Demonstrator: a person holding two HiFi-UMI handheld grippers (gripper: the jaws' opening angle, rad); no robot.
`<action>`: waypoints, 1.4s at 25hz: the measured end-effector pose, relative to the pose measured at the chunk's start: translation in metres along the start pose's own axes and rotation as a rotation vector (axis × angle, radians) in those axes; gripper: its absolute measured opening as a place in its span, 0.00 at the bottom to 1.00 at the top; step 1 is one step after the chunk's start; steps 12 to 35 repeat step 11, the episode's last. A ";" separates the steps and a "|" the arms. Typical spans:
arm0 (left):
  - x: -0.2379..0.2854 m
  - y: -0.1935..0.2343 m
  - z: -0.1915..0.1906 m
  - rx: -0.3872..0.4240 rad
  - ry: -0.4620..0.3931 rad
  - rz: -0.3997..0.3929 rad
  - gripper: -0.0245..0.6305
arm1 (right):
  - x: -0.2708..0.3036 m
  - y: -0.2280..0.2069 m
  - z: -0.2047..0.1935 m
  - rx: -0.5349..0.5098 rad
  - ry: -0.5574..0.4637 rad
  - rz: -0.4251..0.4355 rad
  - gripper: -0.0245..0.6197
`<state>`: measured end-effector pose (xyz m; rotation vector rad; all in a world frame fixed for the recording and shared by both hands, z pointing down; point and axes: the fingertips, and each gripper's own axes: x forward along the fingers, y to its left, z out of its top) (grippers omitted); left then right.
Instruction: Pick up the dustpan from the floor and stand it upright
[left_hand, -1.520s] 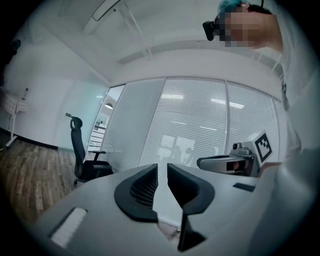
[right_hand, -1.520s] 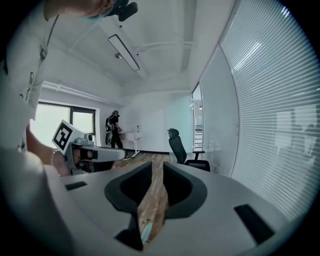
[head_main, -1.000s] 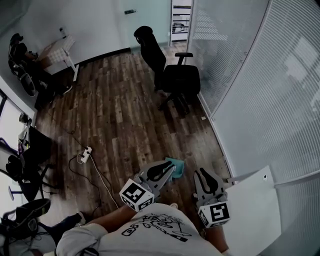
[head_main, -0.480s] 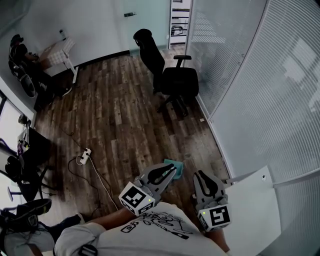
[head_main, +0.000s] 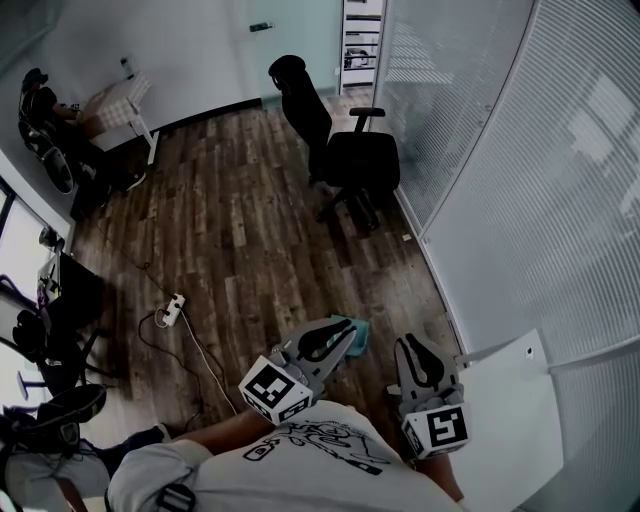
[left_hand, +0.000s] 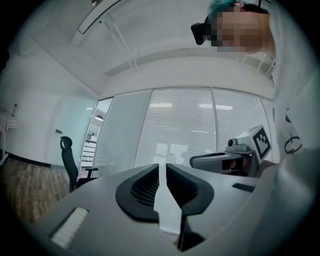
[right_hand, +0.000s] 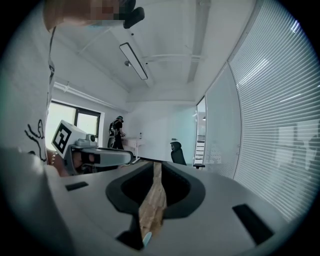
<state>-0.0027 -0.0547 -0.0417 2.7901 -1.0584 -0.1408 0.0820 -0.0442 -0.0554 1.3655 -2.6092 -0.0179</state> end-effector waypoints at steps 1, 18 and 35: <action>0.001 0.000 0.001 0.001 0.000 0.002 0.10 | 0.000 -0.002 0.000 0.001 0.001 -0.002 0.11; 0.001 -0.007 0.000 -0.007 0.003 -0.001 0.10 | -0.008 -0.004 0.001 0.003 0.001 -0.004 0.11; 0.001 -0.007 0.000 -0.007 0.003 -0.001 0.10 | -0.008 -0.004 0.001 0.003 0.001 -0.004 0.11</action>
